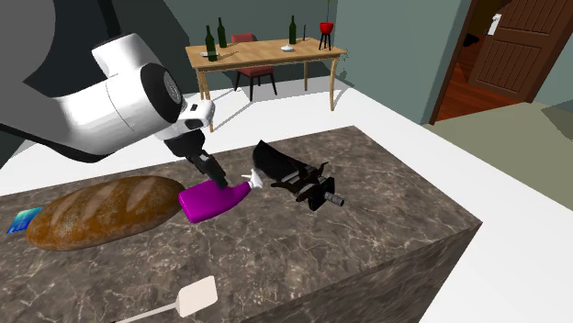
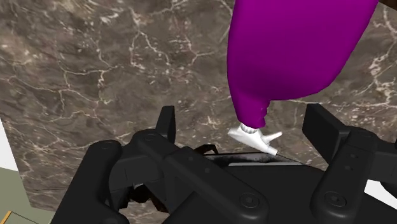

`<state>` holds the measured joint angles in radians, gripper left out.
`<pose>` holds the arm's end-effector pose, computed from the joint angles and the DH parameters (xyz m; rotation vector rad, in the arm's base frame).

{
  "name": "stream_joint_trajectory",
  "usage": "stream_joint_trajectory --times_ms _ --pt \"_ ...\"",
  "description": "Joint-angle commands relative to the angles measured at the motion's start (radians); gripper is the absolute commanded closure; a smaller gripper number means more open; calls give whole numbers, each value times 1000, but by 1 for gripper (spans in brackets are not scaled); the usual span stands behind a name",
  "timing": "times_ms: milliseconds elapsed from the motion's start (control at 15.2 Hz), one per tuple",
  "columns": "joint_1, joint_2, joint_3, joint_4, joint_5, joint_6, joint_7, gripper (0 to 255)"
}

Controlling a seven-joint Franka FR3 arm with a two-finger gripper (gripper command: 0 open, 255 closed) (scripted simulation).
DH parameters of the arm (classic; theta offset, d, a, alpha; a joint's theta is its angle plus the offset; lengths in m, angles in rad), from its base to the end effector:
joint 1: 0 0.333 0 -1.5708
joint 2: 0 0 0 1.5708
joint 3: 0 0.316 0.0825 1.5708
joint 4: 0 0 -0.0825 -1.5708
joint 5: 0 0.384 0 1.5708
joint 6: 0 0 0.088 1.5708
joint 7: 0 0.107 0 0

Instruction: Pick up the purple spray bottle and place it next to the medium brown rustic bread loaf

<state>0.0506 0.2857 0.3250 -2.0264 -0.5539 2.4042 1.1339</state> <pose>0.5670 0.2125 0.3251 2.9148 -0.5657 0.4406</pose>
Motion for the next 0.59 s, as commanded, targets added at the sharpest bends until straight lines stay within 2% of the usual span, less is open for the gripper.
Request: stream_joint_trajectory --times_ms 0,528 --pt "-2 -47 17 -4 36 -38 -21 0" --pt "-2 -66 23 -3 51 -56 -31 0"
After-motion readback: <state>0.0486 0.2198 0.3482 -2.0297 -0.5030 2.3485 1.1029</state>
